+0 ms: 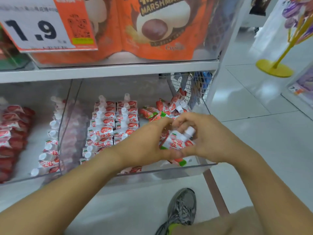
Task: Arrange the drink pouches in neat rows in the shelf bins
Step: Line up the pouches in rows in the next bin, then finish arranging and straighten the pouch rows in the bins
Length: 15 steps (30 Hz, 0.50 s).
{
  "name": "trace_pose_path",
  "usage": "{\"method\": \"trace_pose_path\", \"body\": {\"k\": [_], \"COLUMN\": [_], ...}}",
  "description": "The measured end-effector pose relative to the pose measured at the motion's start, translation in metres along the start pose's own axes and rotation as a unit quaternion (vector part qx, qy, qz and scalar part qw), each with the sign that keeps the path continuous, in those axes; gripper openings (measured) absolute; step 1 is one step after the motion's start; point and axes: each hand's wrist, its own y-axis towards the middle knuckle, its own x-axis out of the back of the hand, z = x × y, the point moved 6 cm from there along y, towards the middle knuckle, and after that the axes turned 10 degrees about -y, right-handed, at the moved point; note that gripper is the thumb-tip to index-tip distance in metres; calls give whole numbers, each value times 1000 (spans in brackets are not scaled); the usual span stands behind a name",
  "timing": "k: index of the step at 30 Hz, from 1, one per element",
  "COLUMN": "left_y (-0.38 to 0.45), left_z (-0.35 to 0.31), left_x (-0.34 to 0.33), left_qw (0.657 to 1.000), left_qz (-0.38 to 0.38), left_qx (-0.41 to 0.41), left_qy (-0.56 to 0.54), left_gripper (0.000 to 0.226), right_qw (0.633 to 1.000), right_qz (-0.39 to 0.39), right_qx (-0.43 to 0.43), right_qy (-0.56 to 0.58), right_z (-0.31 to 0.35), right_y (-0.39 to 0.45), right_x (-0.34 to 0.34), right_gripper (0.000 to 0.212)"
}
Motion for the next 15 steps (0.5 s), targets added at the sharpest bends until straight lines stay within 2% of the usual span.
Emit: {"method": "trace_pose_path", "body": {"k": [2,4,5,7,9,10,13,15], "left_y": [-2,-8,-14,-27,-40,-46,-60,-67], "left_z": [-1,-2,-1,6,13,15,18,23], "left_x": [8,26,37,59,78,83,84,80], "left_qw": [1000,998,995,990,987,983,970,964], "left_qz": [-10,-43,-63,-105,-152,-176,-218,-230], "left_qx": [16,14,18,36,45,45,27,22], "left_qy": [-22,32,69,88,21,-22,-106,-132], "left_gripper": [53,35,39,40,28,24,25,26], "right_qw": [987,980,987,997,977,966,956,940], "right_qz": [4,19,23,12,-12,-18,-3,-13], "right_qx": [15,-4,-19,-70,-110,-120,-144,-148], "right_qy": [159,198,156,-19,-181,-228,-255,-306], "right_z": [2,-4,-7,-14,-10,-7,-9,-12], "right_y": [0,1,3,6,11,15,26,35], "right_x": [0,-3,-6,-12,-17,-20,-26,-29], "right_gripper": [69,76,81,91,95,99,116,112]}}
